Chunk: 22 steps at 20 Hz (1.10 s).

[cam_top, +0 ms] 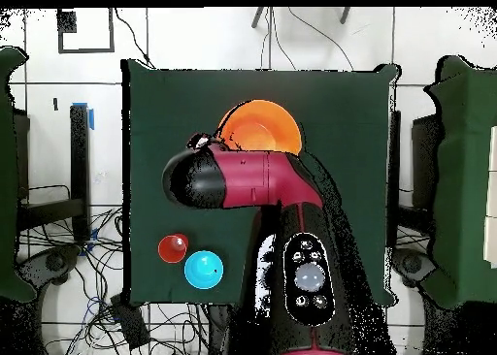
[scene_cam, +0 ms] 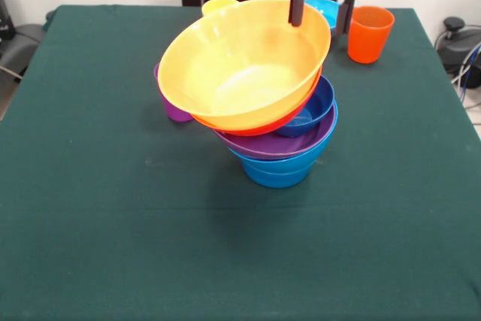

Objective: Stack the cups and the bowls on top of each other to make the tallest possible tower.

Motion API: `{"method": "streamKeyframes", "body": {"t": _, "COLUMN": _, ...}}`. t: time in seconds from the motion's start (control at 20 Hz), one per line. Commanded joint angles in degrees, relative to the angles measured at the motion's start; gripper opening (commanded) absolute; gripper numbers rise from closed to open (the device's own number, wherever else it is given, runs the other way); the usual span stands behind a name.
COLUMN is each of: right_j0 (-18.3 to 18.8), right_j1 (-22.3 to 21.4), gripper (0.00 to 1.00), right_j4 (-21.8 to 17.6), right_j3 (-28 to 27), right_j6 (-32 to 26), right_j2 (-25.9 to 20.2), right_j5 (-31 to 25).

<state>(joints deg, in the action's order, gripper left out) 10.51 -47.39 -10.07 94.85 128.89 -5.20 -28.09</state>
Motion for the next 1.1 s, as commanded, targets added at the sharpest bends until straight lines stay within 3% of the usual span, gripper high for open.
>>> {"method": "streamKeyframes", "body": {"t": 0.05, "right_j0": -0.9, "right_j1": -4.0, "gripper": 1.00, "right_j4": 0.6, "right_j3": 3.8, "right_j6": 1.9, "right_j2": 0.1, "right_j5": -8.3}}
{"method": "streamKeyframes", "body": {"t": 0.6, "right_j0": -1.8, "right_j1": -8.7, "gripper": 1.00, "right_j4": 1.6, "right_j3": 3.4, "right_j6": 1.5, "right_j2": 0.6, "right_j5": -14.9}}
{"method": "streamKeyframes", "body": {"t": 1.1, "right_j0": -4.6, "right_j1": -8.6, "gripper": 1.00, "right_j4": 2.4, "right_j3": 8.2, "right_j6": 5.7, "right_j2": 1.1, "right_j5": -10.5}}
